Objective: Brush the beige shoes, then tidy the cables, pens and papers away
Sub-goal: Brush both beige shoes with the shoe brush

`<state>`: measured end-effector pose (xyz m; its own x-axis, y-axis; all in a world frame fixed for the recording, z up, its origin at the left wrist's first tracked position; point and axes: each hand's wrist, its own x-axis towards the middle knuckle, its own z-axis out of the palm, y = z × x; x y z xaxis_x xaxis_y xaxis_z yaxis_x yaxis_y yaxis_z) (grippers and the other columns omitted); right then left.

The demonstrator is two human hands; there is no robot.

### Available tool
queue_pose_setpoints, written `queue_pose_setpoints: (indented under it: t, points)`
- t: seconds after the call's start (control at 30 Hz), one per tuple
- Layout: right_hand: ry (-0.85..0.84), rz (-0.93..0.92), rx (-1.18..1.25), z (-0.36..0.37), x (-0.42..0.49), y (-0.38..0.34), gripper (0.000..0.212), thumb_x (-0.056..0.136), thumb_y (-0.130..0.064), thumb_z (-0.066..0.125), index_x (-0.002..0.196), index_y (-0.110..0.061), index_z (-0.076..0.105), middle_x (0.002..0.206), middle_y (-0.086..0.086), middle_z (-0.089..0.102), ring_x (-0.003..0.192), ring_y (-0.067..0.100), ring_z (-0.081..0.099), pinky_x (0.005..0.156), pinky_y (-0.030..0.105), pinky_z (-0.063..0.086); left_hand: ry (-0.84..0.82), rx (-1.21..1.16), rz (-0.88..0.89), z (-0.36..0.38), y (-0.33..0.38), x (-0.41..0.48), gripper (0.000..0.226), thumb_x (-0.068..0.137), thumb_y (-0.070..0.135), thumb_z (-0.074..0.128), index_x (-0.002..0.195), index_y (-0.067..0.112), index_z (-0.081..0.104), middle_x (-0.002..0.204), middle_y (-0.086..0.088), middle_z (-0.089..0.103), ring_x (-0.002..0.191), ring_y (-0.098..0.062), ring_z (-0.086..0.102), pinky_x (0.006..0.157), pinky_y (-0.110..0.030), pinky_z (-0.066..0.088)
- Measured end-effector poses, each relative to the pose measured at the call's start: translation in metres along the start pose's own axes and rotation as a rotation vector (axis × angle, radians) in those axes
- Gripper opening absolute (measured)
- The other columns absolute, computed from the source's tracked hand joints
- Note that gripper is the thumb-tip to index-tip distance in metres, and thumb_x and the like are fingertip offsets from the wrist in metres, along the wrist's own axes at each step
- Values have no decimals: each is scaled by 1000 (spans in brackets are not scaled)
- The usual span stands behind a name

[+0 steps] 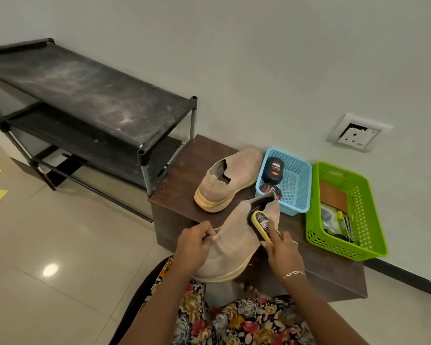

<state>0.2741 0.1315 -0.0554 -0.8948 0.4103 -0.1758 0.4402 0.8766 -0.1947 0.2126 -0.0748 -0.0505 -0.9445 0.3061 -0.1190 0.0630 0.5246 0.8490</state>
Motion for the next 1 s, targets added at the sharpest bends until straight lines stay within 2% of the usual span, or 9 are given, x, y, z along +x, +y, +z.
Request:
queue_pose_setpoints:
  t: [0.1, 0.23, 0.37, 0.47, 0.57, 0.67, 0.8, 0.87, 1.0]
  points:
    - [-78, -209, 96, 7, -37, -22, 64, 94, -45, 31, 147, -28, -1, 128, 6, 39, 104, 25, 47, 83, 30, 41, 0, 0, 8, 0, -1, 1, 37, 87, 9, 59, 62, 31, 42, 66, 5, 59, 63, -10, 54, 53, -15, 36]
    - [-230, -460, 133, 11, -86, -40, 64, 90, -47, 32, 142, -42, -4, 137, -3, 30, 114, 20, 43, 91, 26, 39, 9, -29, 11, -1, -4, 2, 39, 85, 8, 60, 61, 33, 44, 74, -4, 66, 75, -22, 62, 68, -38, 48]
    - [-34, -225, 20, 11, -25, -1, 60, 92, -48, 30, 147, -32, 12, 129, 10, 43, 106, 30, 48, 89, 36, 44, -17, -14, 18, 1, -5, 1, 41, 85, 6, 59, 61, 34, 43, 89, -7, 71, 93, -21, 64, 78, -39, 52]
    - [-8, 22, -17, 1, 6, 3, 58, 96, -35, 39, 148, -29, 11, 125, 15, 44, 106, 35, 49, 88, 39, 43, -8, -99, 17, 3, -3, 1, 42, 85, -2, 58, 62, 31, 45, 108, -4, 69, 109, -7, 60, 88, -23, 48]
    - [-35, -69, 96, 6, -18, -22, 63, 94, -44, 31, 148, -26, 5, 127, 13, 42, 106, 32, 51, 83, 34, 43, -7, -120, 19, 4, -4, 4, 41, 85, -3, 57, 62, 28, 44, 116, -6, 66, 116, -6, 56, 85, -12, 44]
    - [-163, -268, 201, 16, -78, -46, 74, 81, -58, 13, 141, -26, -15, 128, 2, 38, 105, 21, 51, 73, 23, 36, 5, -104, 31, 5, -8, 7, 42, 85, -1, 58, 61, 29, 44, 107, -6, 70, 112, -6, 59, 83, -17, 47]
    - [-202, -405, 60, 13, -81, -39, 59, 89, -52, 23, 143, -45, -1, 137, -1, 30, 112, 24, 46, 89, 31, 44, -16, -84, 2, 4, -10, 7, 37, 84, 4, 60, 60, 29, 47, 89, -5, 72, 95, -15, 65, 78, -37, 52]
    - [-103, -310, 2, 15, -46, -16, 57, 93, -40, 31, 146, -38, 8, 134, 6, 37, 109, 28, 49, 88, 36, 47, -29, -43, -3, 3, -8, 7, 39, 84, 5, 59, 59, 30, 44, 86, -6, 71, 90, -18, 65, 71, -34, 48]
    - [-25, 42, 7, 2, -9, -7, 58, 97, -35, 37, 148, -29, 10, 126, 14, 42, 107, 36, 50, 87, 39, 45, -5, -47, -14, 2, -2, 4, 37, 86, 0, 58, 61, 25, 46, 89, -8, 70, 75, -5, 61, 53, -5, 37]
